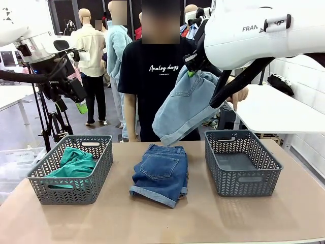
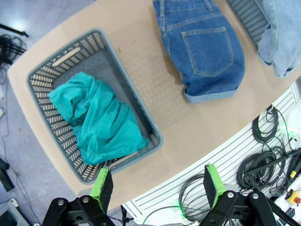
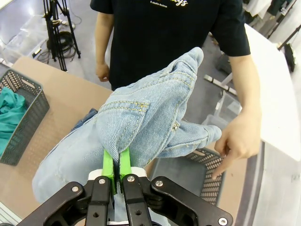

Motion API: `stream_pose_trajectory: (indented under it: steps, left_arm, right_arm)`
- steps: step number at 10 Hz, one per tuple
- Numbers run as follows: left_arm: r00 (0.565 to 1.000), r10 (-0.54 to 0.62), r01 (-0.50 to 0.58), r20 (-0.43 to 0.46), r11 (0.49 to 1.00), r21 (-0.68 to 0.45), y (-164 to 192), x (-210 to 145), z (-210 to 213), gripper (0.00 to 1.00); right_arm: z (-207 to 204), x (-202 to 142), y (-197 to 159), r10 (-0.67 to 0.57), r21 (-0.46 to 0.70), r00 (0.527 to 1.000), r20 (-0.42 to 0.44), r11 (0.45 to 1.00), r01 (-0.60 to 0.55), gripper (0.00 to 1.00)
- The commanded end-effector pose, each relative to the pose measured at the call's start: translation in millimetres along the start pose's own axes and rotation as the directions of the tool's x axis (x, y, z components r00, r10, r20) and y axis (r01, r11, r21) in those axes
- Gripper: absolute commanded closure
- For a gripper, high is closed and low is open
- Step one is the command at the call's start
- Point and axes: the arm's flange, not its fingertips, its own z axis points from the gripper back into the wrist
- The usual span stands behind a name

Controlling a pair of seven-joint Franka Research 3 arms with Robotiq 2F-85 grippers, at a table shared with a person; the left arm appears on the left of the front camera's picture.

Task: Sort the tops and bottoms.
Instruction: Sort the clothes according to human instructions.

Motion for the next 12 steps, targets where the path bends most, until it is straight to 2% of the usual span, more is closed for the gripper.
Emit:
stream_pose_trajectory:
  steps: [1,7,9,10,11,12]
  left_arm:
    - [1.000,0.012,-0.012,0.007,1.000,0.001,0.2,-0.1,1.3,0.00]
    - [1.000,0.012,-0.012,0.007,1.000,0.001,0.2,-0.1,1.3,0.00]
    - [1.000,0.012,-0.012,0.007,1.000,0.001,0.2,-0.1,1.3,0.00]
    - [1.000,0.012,-0.012,0.007,1.000,0.001,0.2,-0.1,1.3,0.00]
    - [1.000,0.012,-0.012,0.007,1.000,0.001,0.2,-0.1,1.3,0.00]
    - [1.000,0.012,-0.012,0.007,1.000,0.001,0.2,-0.1,1.3,0.00]
  right_arm:
    - [3.6,1.3,-0.9,0.001,-0.002,1.000,0.013,1.000,-0.001,1.00]
    - [0.0,0.0,0.0,0.000,0.000,1.000,0.000,1.000,0.000,1.00]
    - [44.2,13.8,-31.7,-0.054,-0.100,0.993,0.110,0.993,0.065,1.00]
    - [63.8,13.7,-51.3,-0.073,-0.164,0.990,0.124,0.982,0.093,1.00]
    - [74.6,6.5,-74.8,-0.103,-0.227,0.988,0.112,0.966,0.126,1.00]
    - [68.2,-4.2,-92.2,-0.144,-0.255,0.988,0.064,0.954,0.155,1.00]
